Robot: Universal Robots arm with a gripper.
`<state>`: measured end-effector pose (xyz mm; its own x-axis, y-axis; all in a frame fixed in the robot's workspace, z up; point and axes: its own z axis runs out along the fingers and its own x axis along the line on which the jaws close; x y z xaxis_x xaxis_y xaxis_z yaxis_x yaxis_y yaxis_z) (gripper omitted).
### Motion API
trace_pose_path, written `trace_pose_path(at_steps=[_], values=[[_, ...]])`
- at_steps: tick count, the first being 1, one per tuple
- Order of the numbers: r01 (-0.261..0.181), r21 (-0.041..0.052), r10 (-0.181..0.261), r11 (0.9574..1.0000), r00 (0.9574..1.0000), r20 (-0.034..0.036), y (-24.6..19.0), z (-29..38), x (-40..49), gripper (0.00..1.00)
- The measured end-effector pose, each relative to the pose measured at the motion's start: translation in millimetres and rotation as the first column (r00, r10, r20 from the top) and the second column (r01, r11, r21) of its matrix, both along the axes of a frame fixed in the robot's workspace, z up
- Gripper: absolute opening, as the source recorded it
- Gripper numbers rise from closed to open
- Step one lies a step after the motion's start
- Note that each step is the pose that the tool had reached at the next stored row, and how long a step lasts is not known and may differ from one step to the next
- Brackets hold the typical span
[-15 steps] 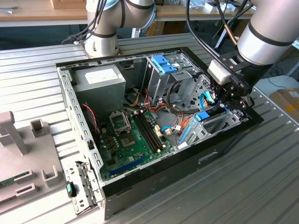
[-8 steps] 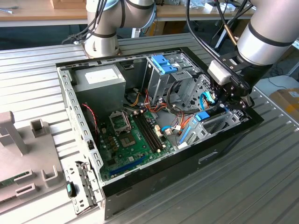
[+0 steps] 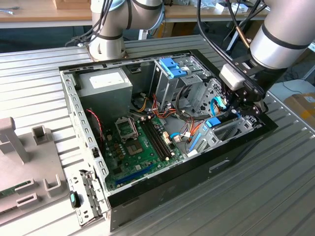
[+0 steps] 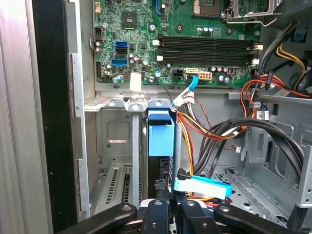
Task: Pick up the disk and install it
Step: 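Insert the first disk wire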
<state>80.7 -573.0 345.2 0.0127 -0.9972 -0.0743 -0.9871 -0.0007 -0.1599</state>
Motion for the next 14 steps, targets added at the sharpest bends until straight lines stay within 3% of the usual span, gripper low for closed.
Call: trace_pose_path(at_steps=[14], values=[[0.0,0.0006,0.0,1.0,1.0,0.0,-1.1,-0.8,0.0,0.16]])
